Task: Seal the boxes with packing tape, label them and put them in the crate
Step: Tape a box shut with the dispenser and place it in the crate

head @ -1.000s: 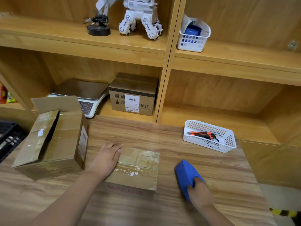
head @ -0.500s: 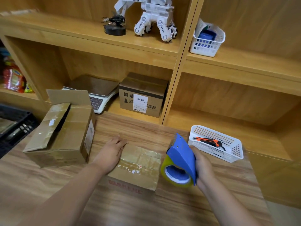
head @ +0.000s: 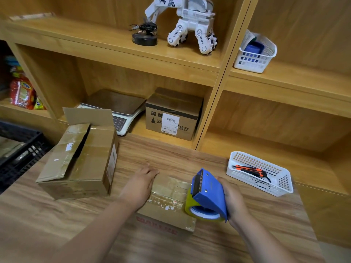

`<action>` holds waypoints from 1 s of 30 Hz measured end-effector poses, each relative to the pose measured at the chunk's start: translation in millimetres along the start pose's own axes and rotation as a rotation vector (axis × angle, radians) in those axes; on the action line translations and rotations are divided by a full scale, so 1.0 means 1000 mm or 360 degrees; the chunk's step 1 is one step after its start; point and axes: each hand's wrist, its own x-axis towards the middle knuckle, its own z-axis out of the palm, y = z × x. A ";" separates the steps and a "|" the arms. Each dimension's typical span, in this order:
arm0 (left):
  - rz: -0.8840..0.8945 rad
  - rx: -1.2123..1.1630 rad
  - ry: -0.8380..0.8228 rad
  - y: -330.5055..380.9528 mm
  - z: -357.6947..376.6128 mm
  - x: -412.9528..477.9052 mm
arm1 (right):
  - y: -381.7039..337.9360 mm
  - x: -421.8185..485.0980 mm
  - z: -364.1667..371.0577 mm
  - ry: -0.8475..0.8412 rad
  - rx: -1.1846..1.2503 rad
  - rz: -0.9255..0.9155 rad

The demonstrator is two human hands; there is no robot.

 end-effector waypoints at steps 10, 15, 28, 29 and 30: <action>-0.0352 -0.0624 0.0151 0.073 -0.038 -0.015 | -0.005 -0.001 0.006 0.0074 -0.0166 -0.0050; -0.0504 -0.1214 0.0108 0.111 -0.065 -0.025 | -0.006 -0.002 0.008 0.0100 -0.0258 -0.0048; -0.1007 -0.1958 0.0000 0.109 -0.071 -0.024 | -0.016 -0.011 0.024 0.0175 -0.0428 -0.0018; -0.1059 -0.2024 0.0006 0.105 -0.070 -0.023 | -0.017 -0.012 0.025 0.0176 -0.0452 -0.0020; -0.1090 -0.2054 0.0003 0.103 -0.070 -0.022 | -0.018 -0.012 0.026 0.0178 -0.0477 -0.0021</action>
